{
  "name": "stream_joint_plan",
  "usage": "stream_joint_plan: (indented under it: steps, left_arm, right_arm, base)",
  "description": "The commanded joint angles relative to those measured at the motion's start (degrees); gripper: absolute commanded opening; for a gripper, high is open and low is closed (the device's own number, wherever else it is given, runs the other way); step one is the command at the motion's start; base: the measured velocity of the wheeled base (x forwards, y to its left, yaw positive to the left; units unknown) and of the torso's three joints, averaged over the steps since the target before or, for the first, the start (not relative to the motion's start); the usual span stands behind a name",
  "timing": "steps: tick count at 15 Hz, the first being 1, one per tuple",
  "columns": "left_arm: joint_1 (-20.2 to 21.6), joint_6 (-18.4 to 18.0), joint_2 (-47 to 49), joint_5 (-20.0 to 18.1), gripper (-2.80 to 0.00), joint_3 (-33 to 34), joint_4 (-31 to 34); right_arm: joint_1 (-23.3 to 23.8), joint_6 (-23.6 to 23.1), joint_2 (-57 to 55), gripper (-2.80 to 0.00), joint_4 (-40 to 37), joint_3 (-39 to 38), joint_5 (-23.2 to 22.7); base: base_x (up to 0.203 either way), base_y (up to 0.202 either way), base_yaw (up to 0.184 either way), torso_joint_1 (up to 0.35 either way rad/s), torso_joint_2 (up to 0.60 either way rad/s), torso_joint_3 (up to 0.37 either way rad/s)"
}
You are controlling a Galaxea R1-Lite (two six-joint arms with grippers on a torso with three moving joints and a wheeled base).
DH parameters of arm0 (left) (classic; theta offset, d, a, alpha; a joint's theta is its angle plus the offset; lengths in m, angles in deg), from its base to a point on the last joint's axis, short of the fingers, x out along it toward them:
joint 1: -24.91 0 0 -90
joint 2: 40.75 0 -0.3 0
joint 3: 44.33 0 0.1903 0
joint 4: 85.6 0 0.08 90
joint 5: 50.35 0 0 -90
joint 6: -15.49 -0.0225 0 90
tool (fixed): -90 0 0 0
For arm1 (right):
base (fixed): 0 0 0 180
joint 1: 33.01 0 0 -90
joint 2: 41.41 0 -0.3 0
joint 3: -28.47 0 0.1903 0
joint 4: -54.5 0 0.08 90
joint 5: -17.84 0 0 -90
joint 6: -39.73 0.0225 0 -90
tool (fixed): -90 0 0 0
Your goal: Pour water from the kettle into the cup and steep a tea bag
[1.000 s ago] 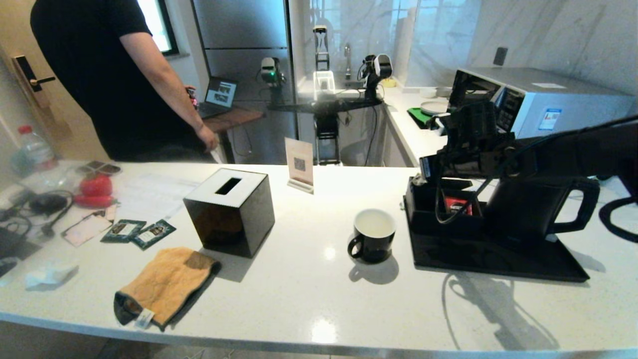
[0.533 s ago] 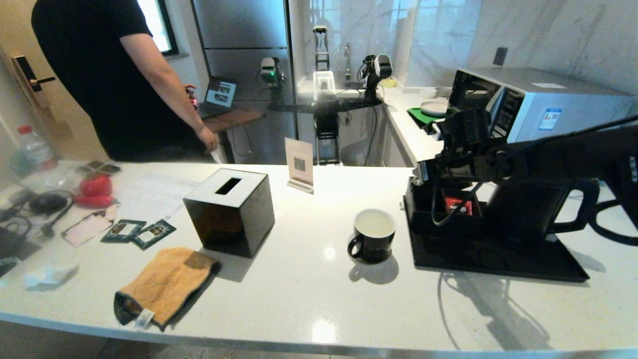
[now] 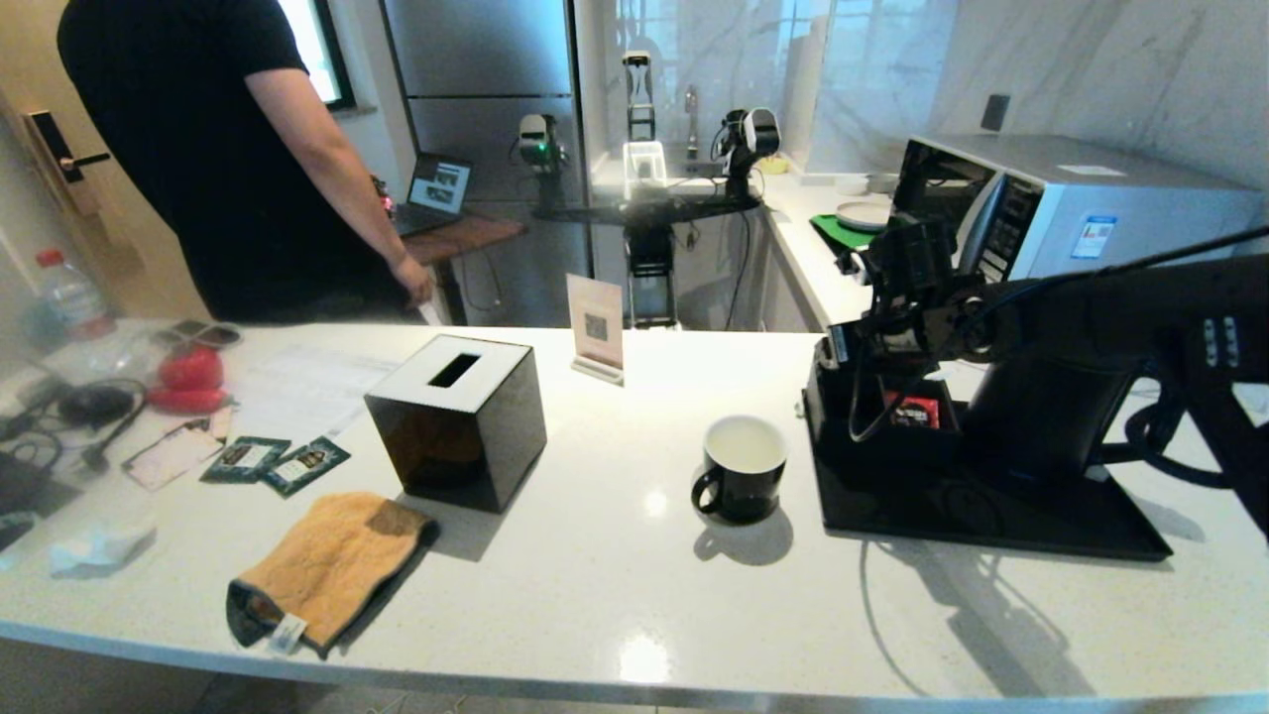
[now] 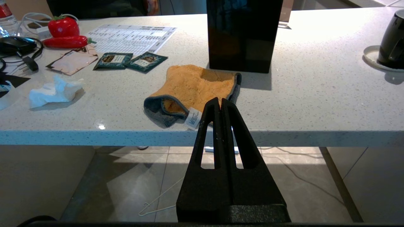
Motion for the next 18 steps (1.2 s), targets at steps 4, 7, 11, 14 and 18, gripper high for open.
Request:
stream_joint_plan:
  steps: [4, 7, 11, 14, 18]
  left_arm:
    - [0.01, -0.01, -0.01, -0.02, -2.80, 0.00, -0.02]
    - [0.01, -0.01, 0.03, -0.02, -2.80, 0.00, -0.02]
    - [0.01, -0.01, 0.04, -0.02, -2.80, 0.00, -0.02]
    - [0.01, -0.01, -0.01, -0.02, -2.80, 0.00, -0.02]
    - [0.01, -0.01, 0.00, -0.02, -2.80, 0.00, -0.02]
  right_arm:
    - [0.33, -0.06, -1.94, 0.00, -1.14, 1.63, 2.29]
    - [0.42, 0.49, -2.46, 0.00, -1.14, 2.44, 2.26]
    - [0.42, 4.37, -3.12, 0.00, -4.16, 5.62, 2.37]
    - [0.42, 7.91, -3.77, 0.00, -5.99, 7.52, 2.38]
    - [0.42, 10.52, -4.42, 0.00, -6.14, 7.87, 2.29]
  base:
    - [0.000, 0.000, 0.000, 0.000, 0.00, 0.000]
    - [0.000, 0.000, 0.000, 0.000, 0.00, 0.000]
    - [0.000, 0.000, 0.000, 0.000, 0.00, 0.000]
    - [0.000, 0.000, 0.000, 0.000, 0.00, 0.000]
    - [0.000, 0.000, 0.000, 0.000, 0.00, 0.000]
